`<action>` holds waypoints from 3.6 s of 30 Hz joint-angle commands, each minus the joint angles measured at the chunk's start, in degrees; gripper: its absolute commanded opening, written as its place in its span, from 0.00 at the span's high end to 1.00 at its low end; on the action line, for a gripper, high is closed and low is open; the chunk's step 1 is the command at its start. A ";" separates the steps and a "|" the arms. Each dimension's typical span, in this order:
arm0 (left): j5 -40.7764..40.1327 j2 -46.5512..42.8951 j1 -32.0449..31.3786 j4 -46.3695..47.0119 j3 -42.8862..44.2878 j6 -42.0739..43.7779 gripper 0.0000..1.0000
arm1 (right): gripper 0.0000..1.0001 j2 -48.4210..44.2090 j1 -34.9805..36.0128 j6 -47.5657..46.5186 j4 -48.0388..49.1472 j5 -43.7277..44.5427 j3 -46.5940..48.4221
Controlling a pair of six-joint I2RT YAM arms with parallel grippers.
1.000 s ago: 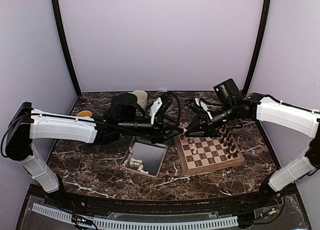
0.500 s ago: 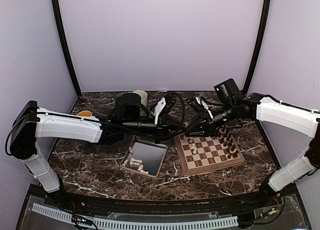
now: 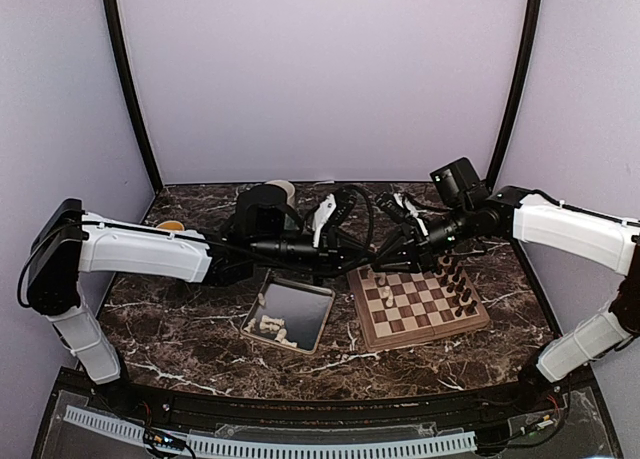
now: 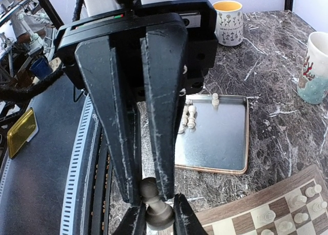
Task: Set up the chess pieces on the board
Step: Pass from the right arm to the left, then place the pawn at g2.
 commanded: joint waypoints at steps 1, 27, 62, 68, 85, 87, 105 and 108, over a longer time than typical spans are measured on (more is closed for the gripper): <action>1.13 0.73 0.00 -0.88 2.74 -1.04 0.98 | 0.74 -1.28 -0.41 -0.65 1.82 0.19 -0.41; -19.85 23.74 0.00 -53.01 37.50 16.01 0.93 | 0.54 -14.34 -19.00 -3.95 -0.96 22.21 -12.73; -15.24 33.28 -7.86 -54.17 45.98 21.61 0.90 | 0.54 -13.17 -19.04 -5.56 -0.57 21.70 -13.84; -16.92 33.89 -8.08 -53.83 45.97 21.35 0.88 | 0.54 -13.01 -19.00 -5.63 -0.67 21.51 -13.83; -19.82 35.11 -8.16 -54.20 46.74 19.85 0.85 | 0.54 -12.45 -18.98 -6.15 -1.16 20.93 -13.74; -19.41 35.31 -8.11 -54.53 46.88 19.54 0.83 | 0.54 -12.46 -19.05 -6.19 -1.21 20.90 -13.77; -17.88 35.28 -8.11 -56.02 48.63 17.96 0.78 | 0.54 -12.02 -18.98 -6.34 -1.64 20.51 -13.57; -18.06 34.75 -8.16 -57.29 49.92 17.74 0.75 | 0.54 -12.11 -19.02 -6.37 -1.73 20.31 -13.57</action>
